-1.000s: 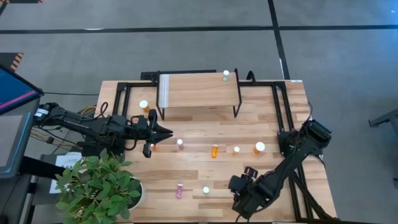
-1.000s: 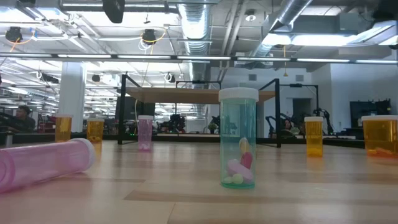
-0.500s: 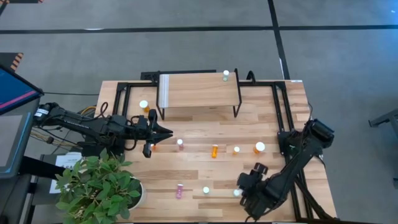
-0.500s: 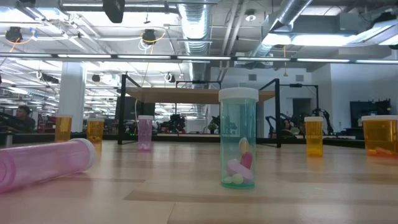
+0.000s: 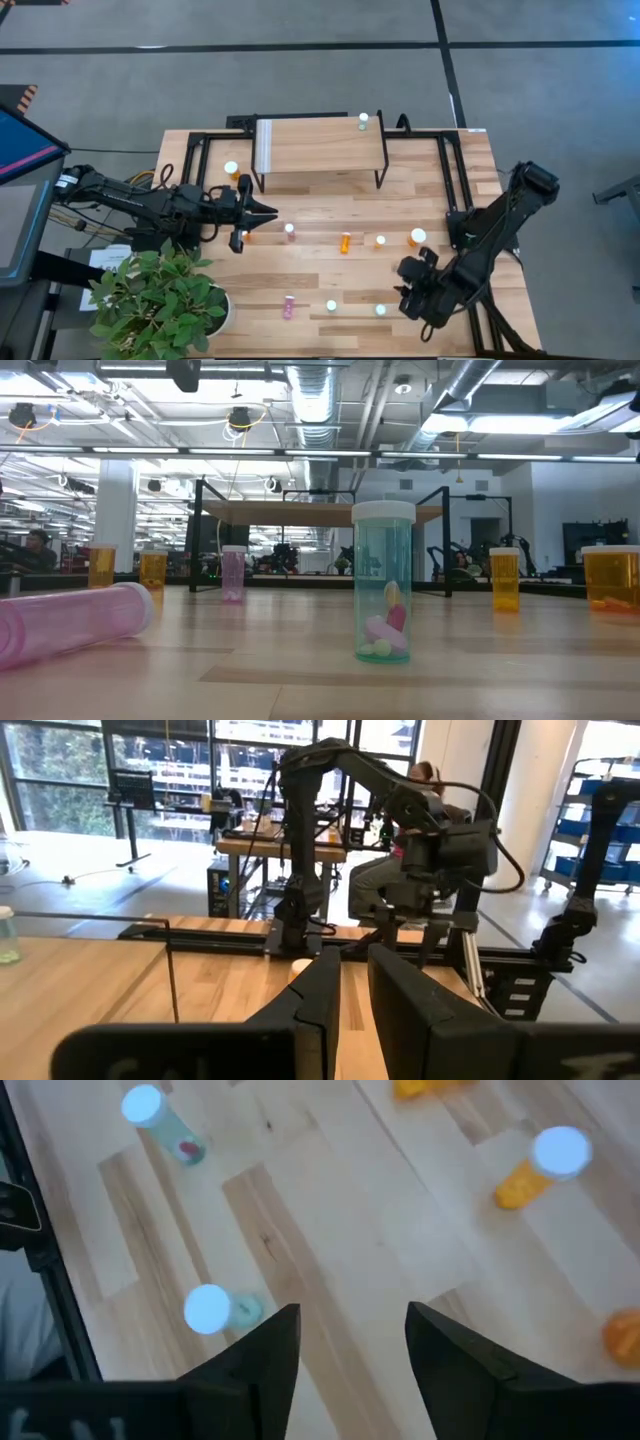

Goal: Pick and place medicine bottles onto shelf by color
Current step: Align the right small green pill bottle with the other small green pill bottle on the shelf

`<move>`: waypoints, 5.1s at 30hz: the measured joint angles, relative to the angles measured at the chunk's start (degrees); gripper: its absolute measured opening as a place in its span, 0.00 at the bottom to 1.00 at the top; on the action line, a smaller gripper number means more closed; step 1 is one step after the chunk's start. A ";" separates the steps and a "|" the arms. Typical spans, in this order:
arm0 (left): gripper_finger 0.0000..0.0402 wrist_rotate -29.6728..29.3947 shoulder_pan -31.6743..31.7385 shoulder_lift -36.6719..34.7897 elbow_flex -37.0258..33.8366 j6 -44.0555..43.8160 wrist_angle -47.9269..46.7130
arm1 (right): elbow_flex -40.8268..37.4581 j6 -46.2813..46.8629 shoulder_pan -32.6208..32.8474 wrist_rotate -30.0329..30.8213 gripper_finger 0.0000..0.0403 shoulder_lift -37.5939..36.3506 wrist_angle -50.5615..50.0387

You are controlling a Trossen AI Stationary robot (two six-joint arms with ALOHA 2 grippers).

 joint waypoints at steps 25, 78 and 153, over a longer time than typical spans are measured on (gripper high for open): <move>0.11 0.00 0.00 0.00 0.00 0.43 -0.22 | -0.07 -8.54 -14.12 -16.73 0.48 1.97 6.97; 0.11 0.00 -0.01 -0.01 0.00 -1.15 -0.84 | 9.20 -8.39 -3.80 -5.79 0.47 3.15 7.87; 0.11 -0.02 0.00 0.00 -0.02 -1.12 -1.57 | 11.41 -9.27 -6.58 -18.95 0.59 21.33 7.23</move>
